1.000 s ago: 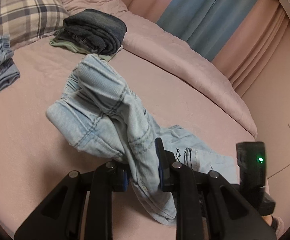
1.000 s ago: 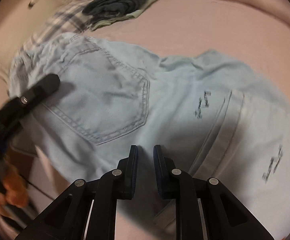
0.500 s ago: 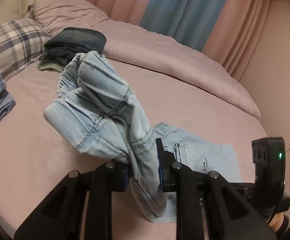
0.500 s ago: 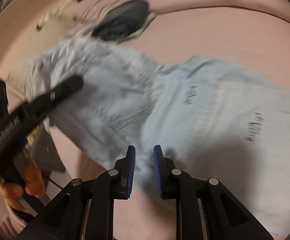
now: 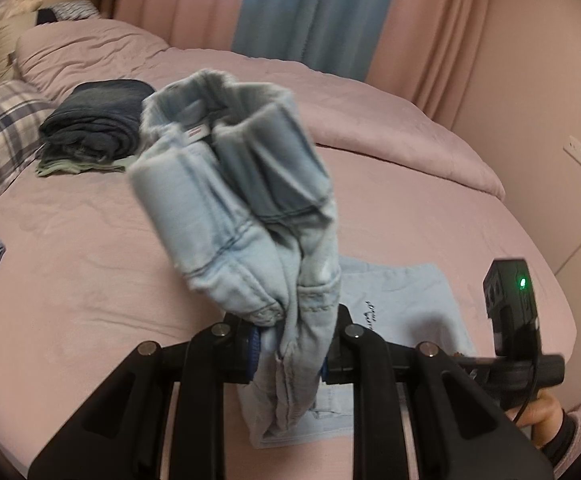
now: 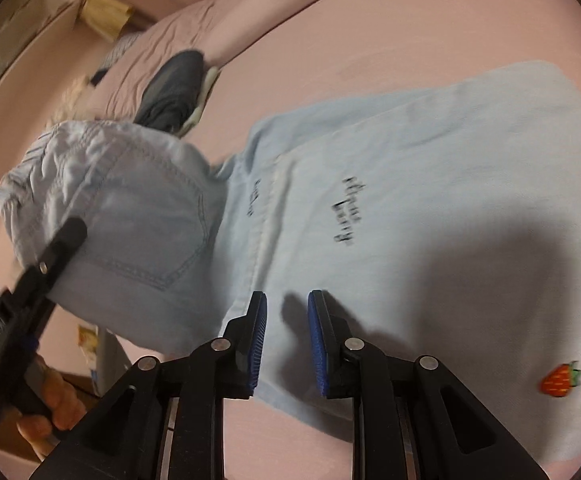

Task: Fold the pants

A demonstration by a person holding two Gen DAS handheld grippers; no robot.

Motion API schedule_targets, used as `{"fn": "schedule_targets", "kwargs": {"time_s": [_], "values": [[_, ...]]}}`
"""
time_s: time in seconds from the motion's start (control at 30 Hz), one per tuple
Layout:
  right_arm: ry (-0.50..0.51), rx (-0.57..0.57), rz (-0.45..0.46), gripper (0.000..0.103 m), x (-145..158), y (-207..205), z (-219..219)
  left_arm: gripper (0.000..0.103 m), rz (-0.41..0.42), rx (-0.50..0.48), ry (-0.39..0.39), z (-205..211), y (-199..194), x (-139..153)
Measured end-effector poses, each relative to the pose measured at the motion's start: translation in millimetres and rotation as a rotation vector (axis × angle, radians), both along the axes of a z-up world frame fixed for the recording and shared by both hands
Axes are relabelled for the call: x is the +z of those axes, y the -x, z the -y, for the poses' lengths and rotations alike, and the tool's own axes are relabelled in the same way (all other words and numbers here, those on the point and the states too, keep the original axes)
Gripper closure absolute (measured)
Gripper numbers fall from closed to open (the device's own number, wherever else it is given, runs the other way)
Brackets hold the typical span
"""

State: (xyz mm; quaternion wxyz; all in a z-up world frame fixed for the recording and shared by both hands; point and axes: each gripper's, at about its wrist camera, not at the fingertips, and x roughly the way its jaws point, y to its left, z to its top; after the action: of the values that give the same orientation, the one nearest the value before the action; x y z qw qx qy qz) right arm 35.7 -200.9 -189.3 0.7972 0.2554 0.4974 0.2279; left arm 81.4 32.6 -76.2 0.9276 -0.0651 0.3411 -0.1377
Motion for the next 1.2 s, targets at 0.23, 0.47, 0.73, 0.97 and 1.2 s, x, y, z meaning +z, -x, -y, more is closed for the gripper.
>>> {"fn": "schedule_targets", "kwargs": {"time_s": [0.23,0.47,0.73,0.97,1.2], "values": [[-0.222,-0.102,-0.017,0.055,-1.7,-1.4,29.6,0.082,-0.016,-0.062,-0.058,26.4,-4.8,-8.3],[-0.708,-0.158,-0.063,0.038,-31.8,0.0,51.5,0.081,-0.063,-0.154,-0.146,56.9,-6.7,-32.1],[-0.805,-0.18,-0.082,0.034,-37.7,0.1,39.1,0.045,-0.142,-0.203,-0.23,73.9,-11.2,-57.3],[-0.753,-0.164,-0.094,0.034,-30.1,-0.8,47.7,0.042,-0.154,-0.216,-0.242,67.0,-0.6,-61.9],[-0.607,-0.167,-0.062,0.034,-7.2,-6.3,46.9,0.035,-0.138,-0.192,-0.206,51.1,15.4,-55.0]]}}
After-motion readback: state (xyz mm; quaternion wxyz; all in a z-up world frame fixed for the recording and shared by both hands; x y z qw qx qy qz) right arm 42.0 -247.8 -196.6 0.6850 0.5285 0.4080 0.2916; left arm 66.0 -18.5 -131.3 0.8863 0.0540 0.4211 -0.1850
